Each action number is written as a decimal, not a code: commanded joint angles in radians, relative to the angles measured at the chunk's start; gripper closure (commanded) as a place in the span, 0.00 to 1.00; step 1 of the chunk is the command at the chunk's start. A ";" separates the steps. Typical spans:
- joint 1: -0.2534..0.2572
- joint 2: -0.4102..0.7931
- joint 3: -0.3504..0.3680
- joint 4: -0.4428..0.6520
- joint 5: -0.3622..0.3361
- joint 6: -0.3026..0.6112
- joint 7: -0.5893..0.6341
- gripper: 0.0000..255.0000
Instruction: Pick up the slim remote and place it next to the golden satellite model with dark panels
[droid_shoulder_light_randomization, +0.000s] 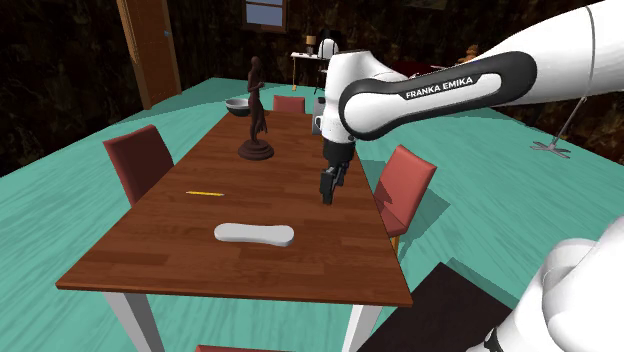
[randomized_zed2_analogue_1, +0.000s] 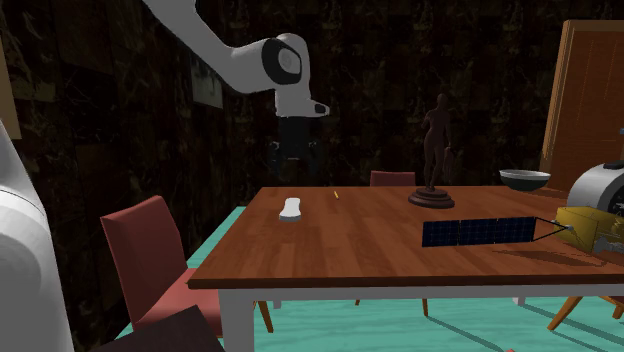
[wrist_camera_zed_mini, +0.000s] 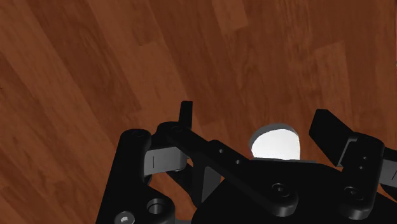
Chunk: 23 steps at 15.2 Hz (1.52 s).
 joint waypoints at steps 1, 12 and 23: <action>0.011 0.066 0.012 0.047 -0.007 0.020 -0.018 0.00; 0.094 0.436 0.081 0.352 -0.084 0.085 -0.081 0.00; 0.142 0.617 0.094 0.468 -0.135 0.146 -0.100 0.00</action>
